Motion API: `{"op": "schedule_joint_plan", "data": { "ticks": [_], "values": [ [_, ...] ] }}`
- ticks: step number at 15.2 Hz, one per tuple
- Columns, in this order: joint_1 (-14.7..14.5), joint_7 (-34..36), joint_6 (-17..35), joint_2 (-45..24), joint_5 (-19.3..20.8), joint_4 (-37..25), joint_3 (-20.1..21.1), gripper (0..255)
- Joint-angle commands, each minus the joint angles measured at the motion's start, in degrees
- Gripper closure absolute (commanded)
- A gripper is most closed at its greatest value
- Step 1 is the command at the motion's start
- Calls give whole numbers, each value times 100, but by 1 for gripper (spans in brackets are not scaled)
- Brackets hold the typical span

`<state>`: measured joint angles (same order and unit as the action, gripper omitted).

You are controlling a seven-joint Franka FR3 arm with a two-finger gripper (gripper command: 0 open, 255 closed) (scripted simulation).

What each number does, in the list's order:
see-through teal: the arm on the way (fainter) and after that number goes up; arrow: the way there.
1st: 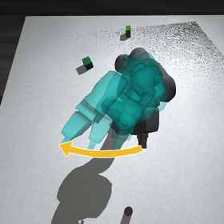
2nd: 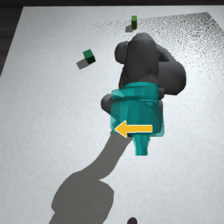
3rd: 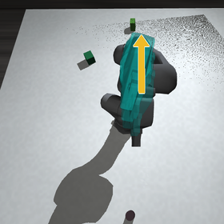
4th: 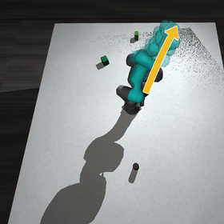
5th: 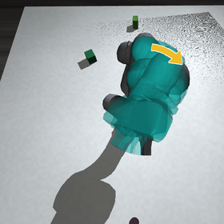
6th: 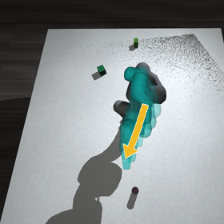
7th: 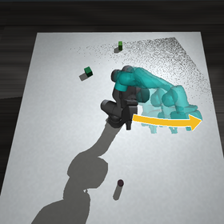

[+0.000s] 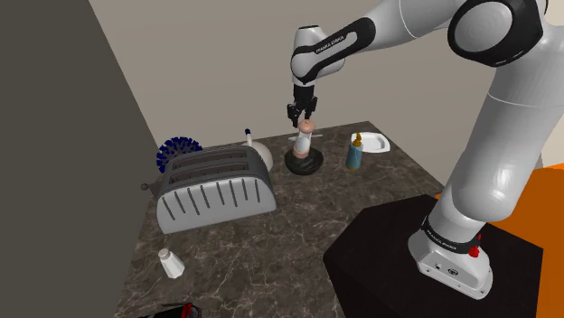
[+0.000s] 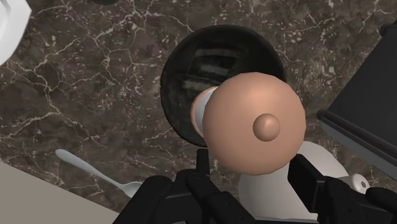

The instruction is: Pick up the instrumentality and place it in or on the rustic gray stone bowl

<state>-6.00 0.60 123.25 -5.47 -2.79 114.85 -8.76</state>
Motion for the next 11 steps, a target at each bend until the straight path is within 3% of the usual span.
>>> {"op": "schedule_joint_plan", "data": {
  "ticks": [1,2,7,11],
  "values": [
    [0,0,1,0,0,-1,0,255],
    [0,0,1,1,0,0,0,0],
    [0,0,1,1,0,0,0,0],
    [0,42,-677,272,63,-411,-10,0]
  ]
}}
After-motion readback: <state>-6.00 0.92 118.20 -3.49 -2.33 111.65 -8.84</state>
